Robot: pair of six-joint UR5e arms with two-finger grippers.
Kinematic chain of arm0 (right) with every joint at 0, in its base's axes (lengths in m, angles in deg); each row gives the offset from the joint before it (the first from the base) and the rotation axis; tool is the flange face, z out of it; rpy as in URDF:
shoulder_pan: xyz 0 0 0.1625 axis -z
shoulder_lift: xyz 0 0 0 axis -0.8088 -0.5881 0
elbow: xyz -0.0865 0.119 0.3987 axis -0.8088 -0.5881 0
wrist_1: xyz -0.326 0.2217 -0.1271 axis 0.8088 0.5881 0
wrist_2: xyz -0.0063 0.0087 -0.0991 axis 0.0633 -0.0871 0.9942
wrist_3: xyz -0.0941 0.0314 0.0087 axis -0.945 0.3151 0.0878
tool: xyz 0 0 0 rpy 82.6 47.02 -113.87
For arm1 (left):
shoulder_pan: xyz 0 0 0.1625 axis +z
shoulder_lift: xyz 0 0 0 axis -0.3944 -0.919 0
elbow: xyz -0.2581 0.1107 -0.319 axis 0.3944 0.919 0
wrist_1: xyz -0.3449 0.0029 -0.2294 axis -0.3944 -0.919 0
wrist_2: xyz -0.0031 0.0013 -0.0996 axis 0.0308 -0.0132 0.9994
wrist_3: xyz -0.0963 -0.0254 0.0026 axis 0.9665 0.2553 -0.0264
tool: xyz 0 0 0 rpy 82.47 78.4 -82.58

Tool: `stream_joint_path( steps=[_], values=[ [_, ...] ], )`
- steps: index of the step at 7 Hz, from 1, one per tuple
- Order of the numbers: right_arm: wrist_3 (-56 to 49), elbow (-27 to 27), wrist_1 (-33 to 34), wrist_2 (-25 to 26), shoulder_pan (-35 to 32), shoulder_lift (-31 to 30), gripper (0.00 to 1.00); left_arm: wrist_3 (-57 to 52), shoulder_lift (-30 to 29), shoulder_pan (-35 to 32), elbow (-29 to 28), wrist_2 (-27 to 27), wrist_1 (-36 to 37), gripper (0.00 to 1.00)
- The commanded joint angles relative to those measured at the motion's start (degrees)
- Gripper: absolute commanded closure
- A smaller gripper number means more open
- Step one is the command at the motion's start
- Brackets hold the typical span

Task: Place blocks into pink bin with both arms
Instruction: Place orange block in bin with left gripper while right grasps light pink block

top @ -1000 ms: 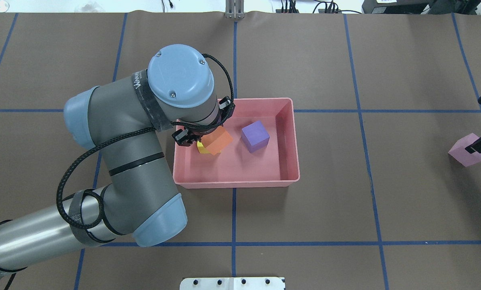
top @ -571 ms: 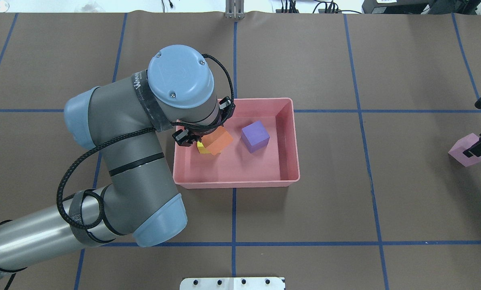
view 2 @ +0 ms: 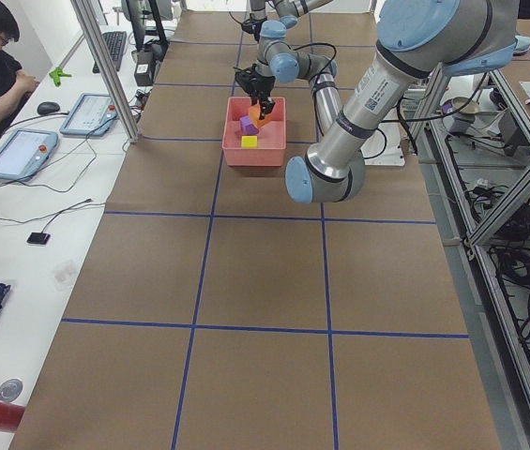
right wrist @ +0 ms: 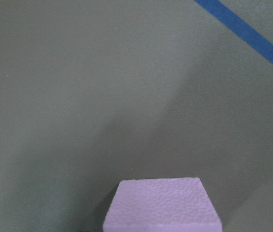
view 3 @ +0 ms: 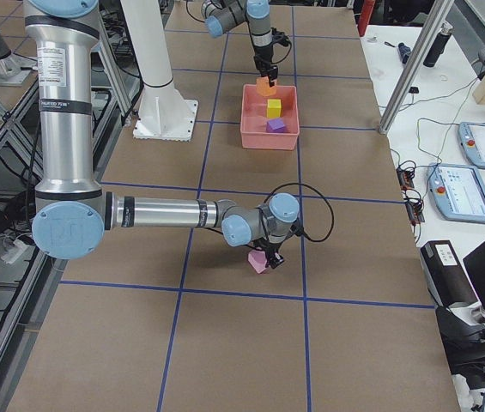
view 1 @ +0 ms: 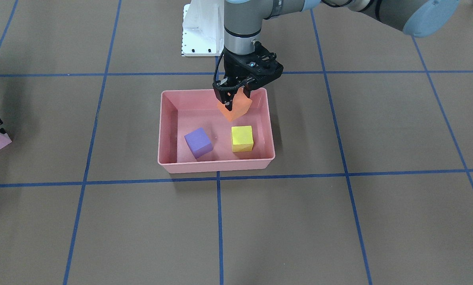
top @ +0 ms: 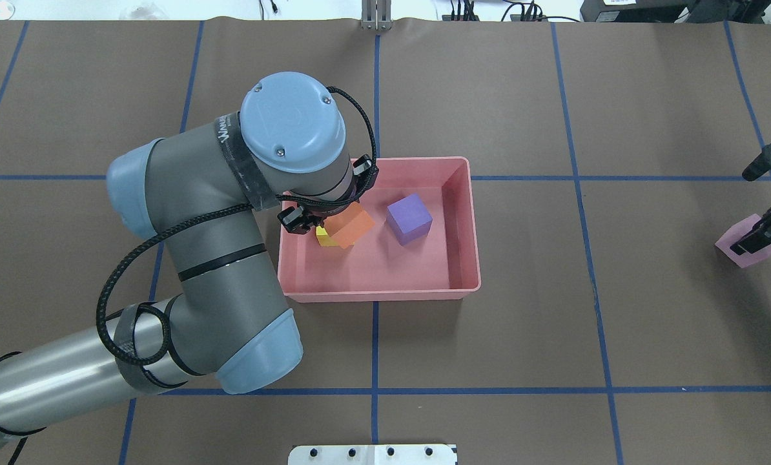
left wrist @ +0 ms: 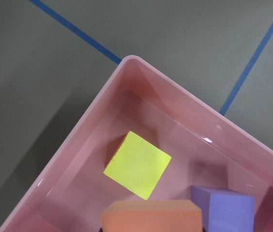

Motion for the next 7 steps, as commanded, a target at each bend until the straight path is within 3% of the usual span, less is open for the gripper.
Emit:
stream_joint_path(
  steps=[1, 3, 4, 5, 7],
  values=[
    [0.4, 0.6, 0.2, -0.5, -0.2, 0.8, 1.0, -4.8, -0.1, 0.3, 0.4, 0.1, -1.0, 0.01],
    [0.7, 3.7, 2.2, -1.5, -3.0, 0.8, 1.0, -5.9, -0.1, 0.3, 1.3, 0.2, -0.9, 0.0],
    [1.3, 6.2, 5.0, -5.3, -5.4, 1.5, 1.0, -6.6, 0.3, -0.3, 4.4, 0.6, -0.4, 0.0],
    [7.9, 9.1, 8.4, -8.9, -7.1, 4.1, 1.0, -9.9, 2.7, -0.9, 9.4, 0.7, 2.6, 0.0],
    [24.0, 16.5, 14.0, -12.1, -7.1, 9.9, 1.0, -21.5, 4.7, -5.1, 11.7, 0.7, 7.9, 0.0]
  ],
)
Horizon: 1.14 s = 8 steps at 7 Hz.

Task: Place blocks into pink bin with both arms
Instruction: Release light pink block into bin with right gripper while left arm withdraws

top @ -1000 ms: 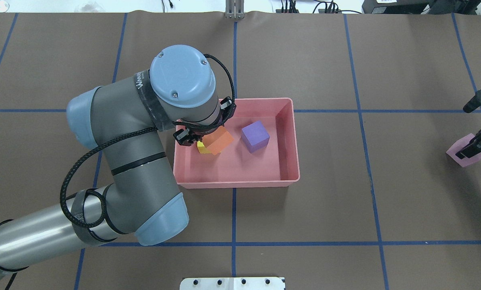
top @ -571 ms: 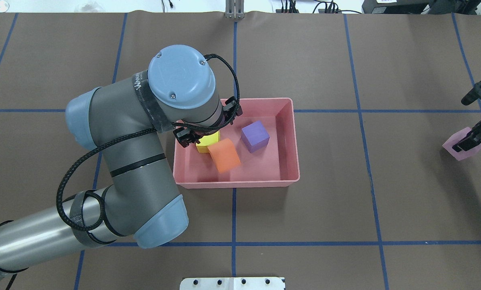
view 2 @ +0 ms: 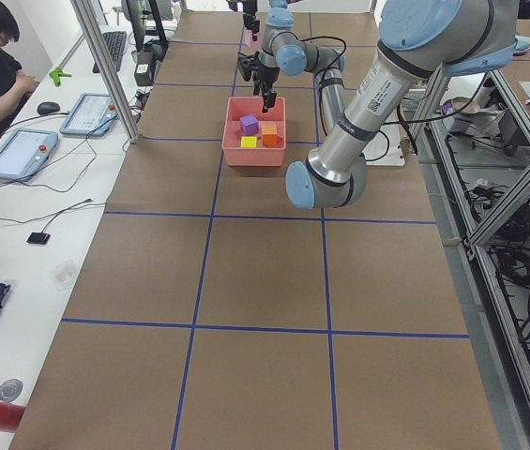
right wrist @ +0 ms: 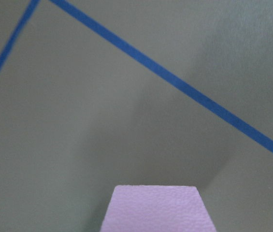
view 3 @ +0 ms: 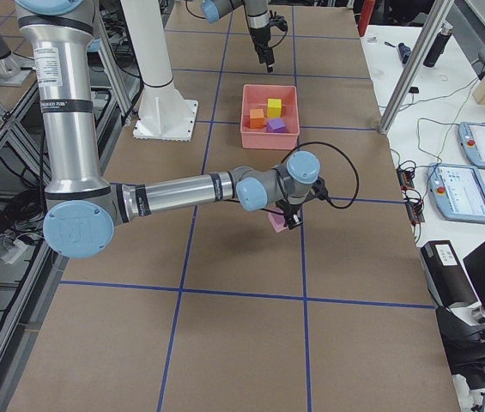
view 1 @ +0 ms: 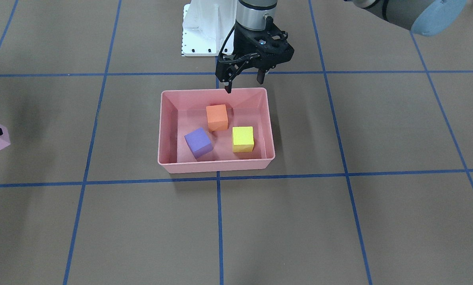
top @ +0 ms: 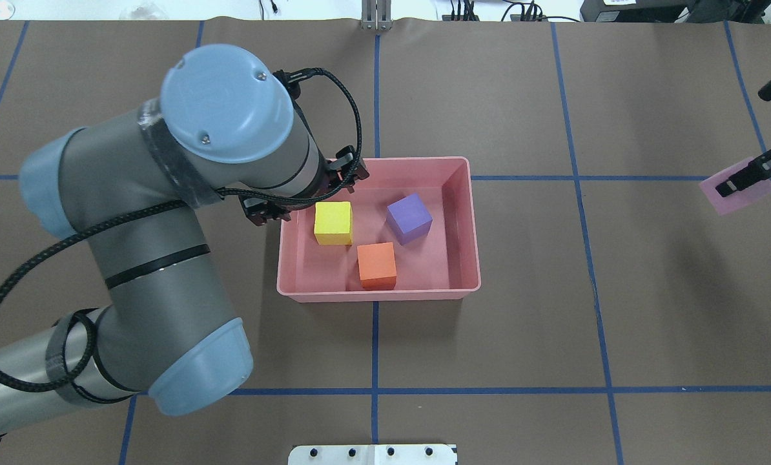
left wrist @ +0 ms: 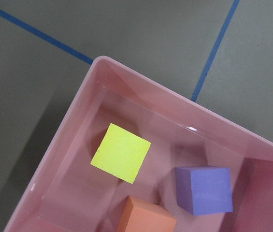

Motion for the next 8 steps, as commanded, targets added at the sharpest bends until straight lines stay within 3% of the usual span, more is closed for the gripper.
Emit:
stream_joint_path(
  steps=[1, 3, 5, 6, 7, 8],
  values=[
    [20.5, 7.4, 5.2, -3.3, 2.4, 7.6, 1.0, -16.1, 5.9, -6.0, 2.5, 0.1, 2.7, 0.0],
    [46.5, 8.7, 5.3, 0.9, 12.6, 18.7, 1.0, -45.8, 16.6, -20.1, 3.0, 10.6, 2.1, 0.0],
    [61.4, 8.1, 5.3, 13.4, 25.1, 28.3, 1.0, -65.1, 24.0, -30.0, 2.3, 16.4, 1.3, 0.0],
    [65.8, 7.8, 5.2, 19.4, 29.9, 30.4, 1.0, -68.4, 29.0, -31.6, 1.8, 16.6, -4.7, 0.0],
    [65.9, 7.7, 5.3, 21.9, 32.5, 30.5, 1.0, -68.6, 34.2, -33.8, 0.1, 16.6, -14.0, 0.0],
    [66.0, 7.7, 5.3, 23.1, 34.0, 30.1, 1.0, -68.7, 35.2, -34.7, -2.1, 17.5, -19.2, 0.0]
  ],
)
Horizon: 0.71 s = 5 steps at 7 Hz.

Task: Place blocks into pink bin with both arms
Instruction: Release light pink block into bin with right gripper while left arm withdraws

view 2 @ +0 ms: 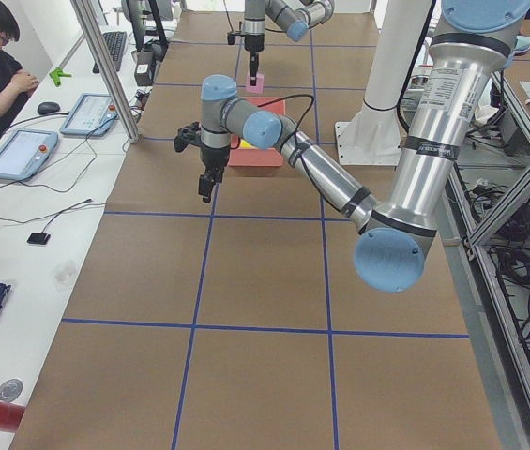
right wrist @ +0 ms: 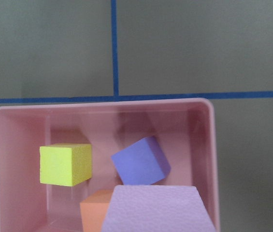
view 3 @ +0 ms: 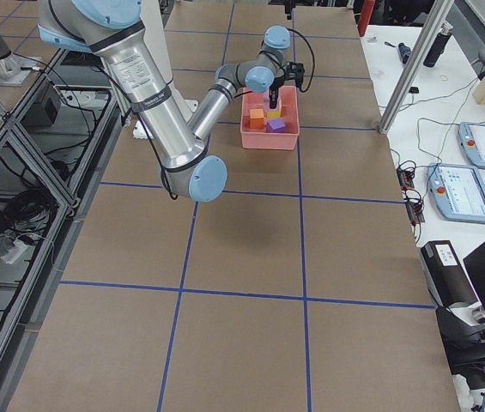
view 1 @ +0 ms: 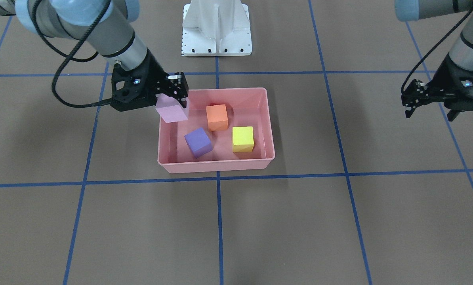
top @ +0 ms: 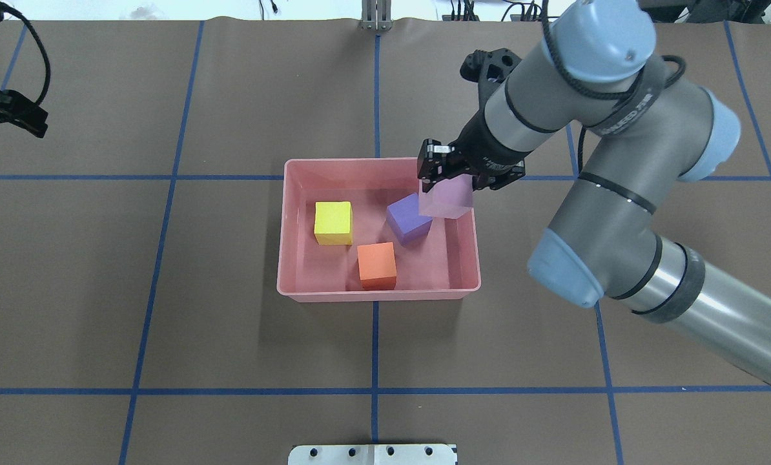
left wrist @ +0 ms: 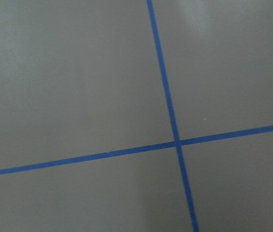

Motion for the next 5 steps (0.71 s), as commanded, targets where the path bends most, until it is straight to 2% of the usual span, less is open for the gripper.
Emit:
stream_joint_path(
  steps=[1, 2, 3, 5],
  values=[
    [0.9, -0.5, 0.0, 2.8, 3.4, -0.1, 1.0, -1.0, 3.2, -1.9, -2.7, 1.5, -7.7, 0.0],
    [0.9, -0.4, 0.1, 2.7, 3.4, -0.5, 0.96, -1.0, 4.3, -2.5, -2.7, 1.6, -7.9, 0.0],
    [0.9, -0.3, -0.1, 2.9, 3.5, -1.5, 0.01, -0.5, 4.4, -2.6, -2.9, 1.6, -8.0, 0.0],
    [0.9, 0.4, 0.0, 3.1, 3.4, -1.6, 0.0, -1.1, 4.5, -2.6, -4.3, 1.6, -8.1, 0.0]
  ],
)
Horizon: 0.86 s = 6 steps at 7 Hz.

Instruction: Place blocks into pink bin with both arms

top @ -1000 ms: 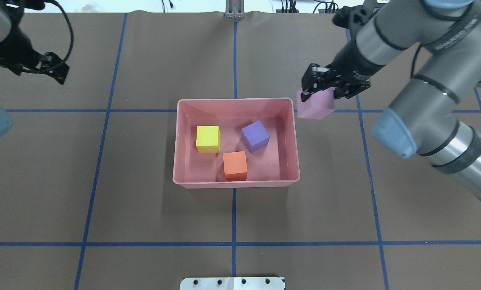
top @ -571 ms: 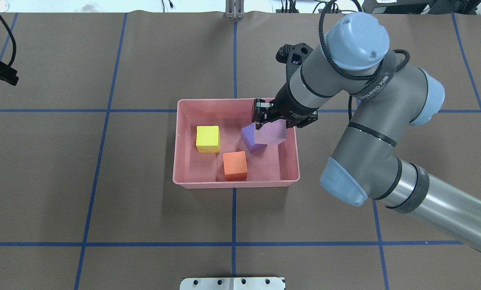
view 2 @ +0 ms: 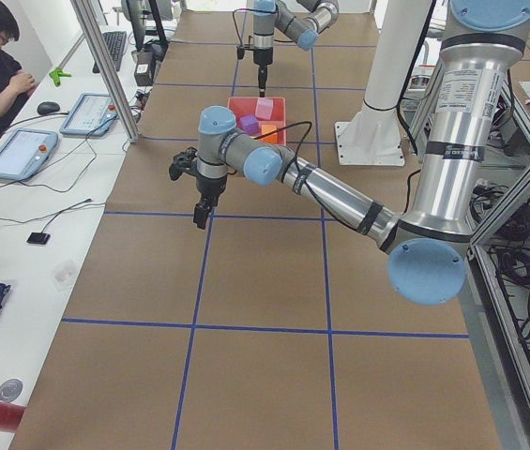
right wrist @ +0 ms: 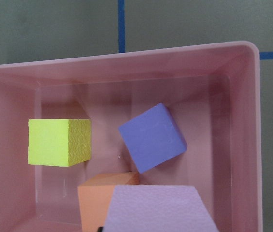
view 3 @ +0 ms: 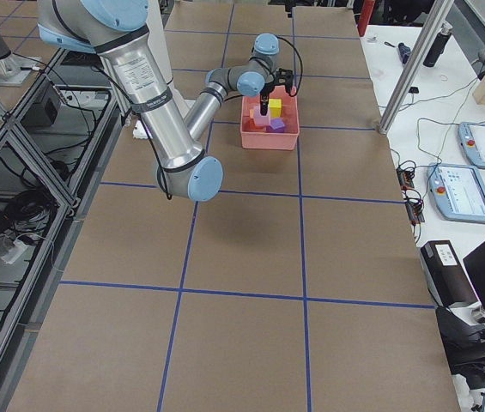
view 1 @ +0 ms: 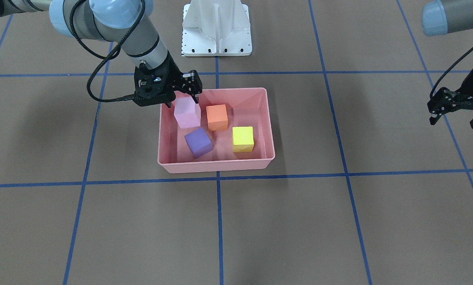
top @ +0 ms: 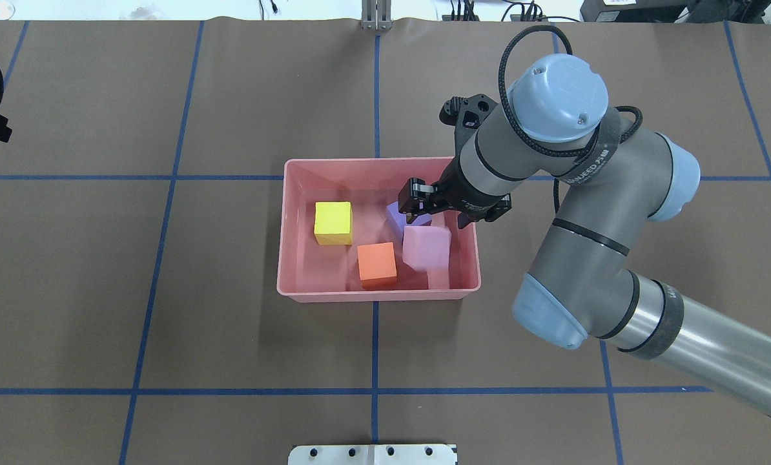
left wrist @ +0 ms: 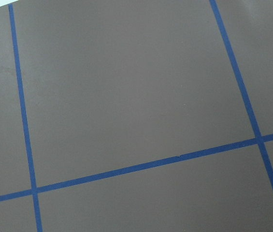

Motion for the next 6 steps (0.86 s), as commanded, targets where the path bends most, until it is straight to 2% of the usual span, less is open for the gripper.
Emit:
stream_joint_path(
  steps=[1, 2, 3, 4, 5, 6],
  values=[
    [0.3, 1.2, 1.4, 0.3, -2.0, 0.0, 0.0, -0.4, 0.1, -0.3, -0.3, 0.1, -0.1, 0.0],
    [-0.9, 4.6, 9.5, 0.1, -3.8, 0.0, 0.0, -4.3, 0.1, -0.7, -0.3, 0.1, -0.1, 0.0],
    [-6.4, 7.2, 17.2, -0.1, -8.7, -0.6, 0.0, -13.0, 0.5, -4.5, -1.6, 0.2, 0.4, 0.0],
    [-19.4, 9.7, 24.9, 0.0, -12.9, -2.5, 0.0, -19.8, 0.4, -9.7, -5.8, 0.8, 0.6, 0.0],
    [-32.5, 10.0, 26.6, -0.4, -17.4, -5.7, 0.0, -25.5, -0.5, -14.2, -11.5, 5.8, 0.6, 0.0],
    [-45.9, 9.0, 26.0, -3.8, -23.2, -11.6, 0.0, -29.6, -1.0, -18.2, -17.2, 10.2, 0.2, 0.0]
  ],
)
